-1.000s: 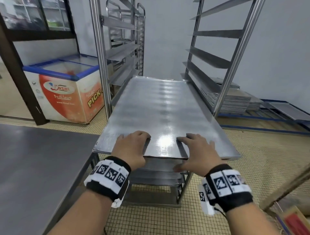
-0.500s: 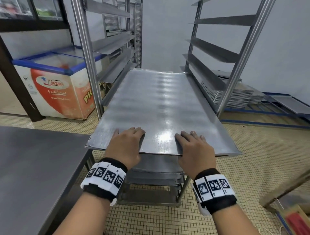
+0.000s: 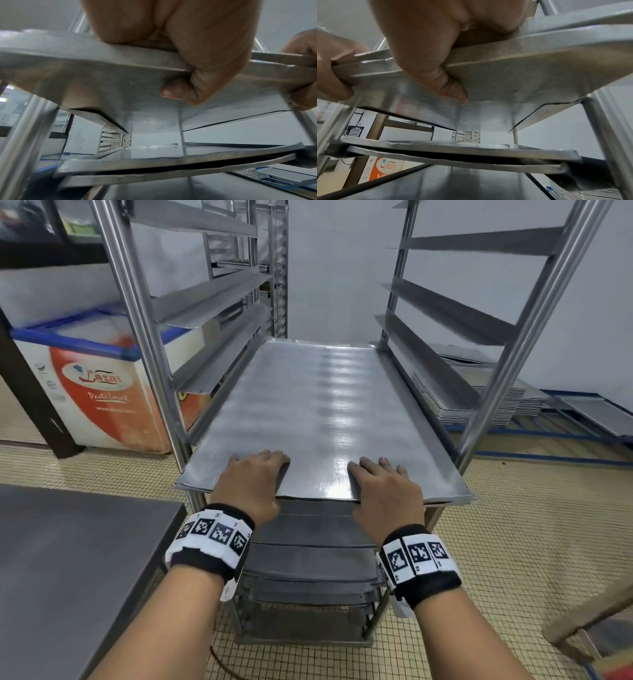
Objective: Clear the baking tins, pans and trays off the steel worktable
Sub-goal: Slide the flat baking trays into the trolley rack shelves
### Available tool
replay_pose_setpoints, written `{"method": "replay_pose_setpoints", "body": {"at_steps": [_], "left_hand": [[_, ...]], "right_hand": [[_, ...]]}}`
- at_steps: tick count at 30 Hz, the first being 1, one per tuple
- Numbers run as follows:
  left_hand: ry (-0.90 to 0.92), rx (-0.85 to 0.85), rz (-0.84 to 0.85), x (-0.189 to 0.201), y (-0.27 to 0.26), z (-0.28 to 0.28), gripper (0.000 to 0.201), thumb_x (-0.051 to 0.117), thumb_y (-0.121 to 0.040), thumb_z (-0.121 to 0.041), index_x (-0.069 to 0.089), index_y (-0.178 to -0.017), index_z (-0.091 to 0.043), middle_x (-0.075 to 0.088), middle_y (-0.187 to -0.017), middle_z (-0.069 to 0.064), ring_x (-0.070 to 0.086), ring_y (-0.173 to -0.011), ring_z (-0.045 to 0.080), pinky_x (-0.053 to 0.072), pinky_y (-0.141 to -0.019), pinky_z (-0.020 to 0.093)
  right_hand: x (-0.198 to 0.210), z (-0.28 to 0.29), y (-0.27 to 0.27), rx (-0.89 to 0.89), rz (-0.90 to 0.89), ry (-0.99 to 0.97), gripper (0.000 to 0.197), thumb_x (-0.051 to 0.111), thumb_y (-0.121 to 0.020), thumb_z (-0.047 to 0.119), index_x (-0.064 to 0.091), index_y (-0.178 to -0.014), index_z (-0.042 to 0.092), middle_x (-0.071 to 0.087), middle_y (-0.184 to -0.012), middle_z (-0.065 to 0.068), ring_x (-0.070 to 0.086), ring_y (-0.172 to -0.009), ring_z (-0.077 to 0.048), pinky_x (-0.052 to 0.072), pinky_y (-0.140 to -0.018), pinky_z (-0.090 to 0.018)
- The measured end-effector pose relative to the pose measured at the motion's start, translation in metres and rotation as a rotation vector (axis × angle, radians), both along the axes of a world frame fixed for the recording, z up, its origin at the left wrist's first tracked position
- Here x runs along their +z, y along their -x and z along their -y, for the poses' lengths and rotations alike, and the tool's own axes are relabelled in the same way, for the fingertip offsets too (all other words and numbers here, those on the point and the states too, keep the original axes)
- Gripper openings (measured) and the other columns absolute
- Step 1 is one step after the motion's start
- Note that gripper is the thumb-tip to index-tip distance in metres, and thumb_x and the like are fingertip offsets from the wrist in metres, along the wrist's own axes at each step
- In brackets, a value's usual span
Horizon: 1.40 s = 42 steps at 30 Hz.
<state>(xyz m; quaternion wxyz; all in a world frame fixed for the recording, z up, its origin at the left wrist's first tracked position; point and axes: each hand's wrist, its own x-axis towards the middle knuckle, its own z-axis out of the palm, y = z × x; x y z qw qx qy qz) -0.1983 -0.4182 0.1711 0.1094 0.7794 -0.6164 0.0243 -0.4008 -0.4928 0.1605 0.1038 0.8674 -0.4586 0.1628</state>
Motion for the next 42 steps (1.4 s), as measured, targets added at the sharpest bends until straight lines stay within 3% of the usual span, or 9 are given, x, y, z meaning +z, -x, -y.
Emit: {"method": "replay_pose_setpoints", "body": {"at_steps": [5,17,29,31,33,34,36,39,42], "left_hand": [[0.01,0.014,-0.019,0.001,-0.017,0.035,0.07,0.068,-0.069,-0.011,0.05,-0.134,-0.029,0.06,-0.131,-0.008,0.057,-0.111,0.025,0.043,-0.104,0.038],[0.018,0.037,-0.035,-0.004,-0.047,0.096,0.068,0.064,-0.064,-0.014,0.05,-0.127,-0.035,0.064,-0.12,-0.009,0.059,-0.107,0.029,0.055,-0.088,0.043],[0.024,-0.017,-0.081,0.0,-0.055,0.107,0.066,0.067,-0.068,-0.012,0.053,-0.13,-0.03,0.064,-0.122,-0.004,0.059,-0.11,0.028,0.051,-0.094,0.041],[0.006,-0.047,-0.113,0.003,-0.057,0.104,0.065,0.074,-0.07,-0.028,0.051,-0.131,-0.031,0.062,-0.126,-0.005,0.058,-0.115,0.025,0.049,-0.097,0.04],[0.007,-0.077,-0.145,0.007,-0.057,0.098,0.078,0.071,-0.068,-0.065,0.05,-0.134,-0.031,0.058,-0.132,-0.007,0.055,-0.121,0.021,0.047,-0.101,0.04],[0.034,-0.08,-0.171,0.009,-0.057,0.092,0.084,0.063,-0.067,-0.077,0.05,-0.135,-0.03,0.056,-0.134,-0.008,0.054,-0.122,0.018,0.046,-0.103,0.039],[0.185,-0.059,-0.219,0.014,-0.057,0.08,0.079,0.053,-0.073,-0.082,0.054,-0.131,-0.027,0.055,-0.134,-0.005,0.05,-0.125,0.015,0.043,-0.105,0.037],[0.6,0.009,-0.11,0.027,-0.065,0.06,0.052,0.058,-0.088,-0.057,0.058,-0.12,-0.017,0.054,-0.124,0.007,0.045,-0.122,0.026,0.039,-0.105,0.042],[0.948,0.277,-0.147,0.043,-0.077,0.044,0.053,0.06,-0.088,-0.043,0.047,-0.128,-0.012,0.043,-0.133,0.016,0.04,-0.126,0.035,0.034,-0.109,0.048]], "right_hand": [[0.009,0.031,-0.015,0.012,-0.045,-0.065,0.034,0.065,-0.08,0.02,0.06,-0.114,0.023,0.063,-0.115,0.004,0.056,-0.116,-0.026,0.044,-0.099,-0.042],[0.018,0.083,-0.039,-0.008,-0.044,-0.093,0.024,0.059,-0.087,0.019,0.059,-0.11,0.022,0.062,-0.111,0.004,0.054,-0.113,-0.026,0.045,-0.094,-0.04],[0.024,0.088,-0.045,-0.01,-0.022,-0.089,0.022,0.057,-0.086,0.014,0.059,-0.107,0.02,0.06,-0.105,0.002,0.053,-0.102,-0.025,0.037,-0.077,-0.033],[0.029,0.088,-0.042,0.015,-0.038,-0.13,0.021,0.06,-0.083,0.018,0.058,-0.104,0.022,0.058,-0.105,0.005,0.052,-0.104,-0.023,0.032,-0.076,-0.03],[0.034,0.087,-0.038,0.05,-0.006,-0.203,0.033,0.066,-0.08,0.038,0.06,-0.11,0.024,0.059,-0.111,0.007,0.054,-0.111,-0.022,0.038,-0.081,-0.029],[0.034,0.086,-0.034,0.049,0.038,-0.242,0.053,0.065,-0.078,0.058,0.06,-0.119,0.025,0.061,-0.118,0.008,0.055,-0.115,-0.021,0.043,-0.088,-0.031],[0.035,0.081,-0.025,0.013,0.223,-0.257,0.081,0.051,-0.074,0.083,0.058,-0.13,0.024,0.063,-0.124,0.007,0.057,-0.116,-0.02,0.048,-0.097,-0.038],[0.038,0.08,-0.004,-0.074,0.609,-0.069,0.06,0.05,-0.087,0.071,0.064,-0.114,0.019,0.064,-0.107,0.004,0.055,-0.108,-0.018,0.047,-0.093,-0.037],[0.056,0.085,0.02,-0.266,0.885,0.145,0.049,0.057,-0.09,0.056,0.054,-0.117,0.015,0.054,-0.117,-0.004,0.046,-0.112,-0.021,0.038,-0.098,-0.035]]}}
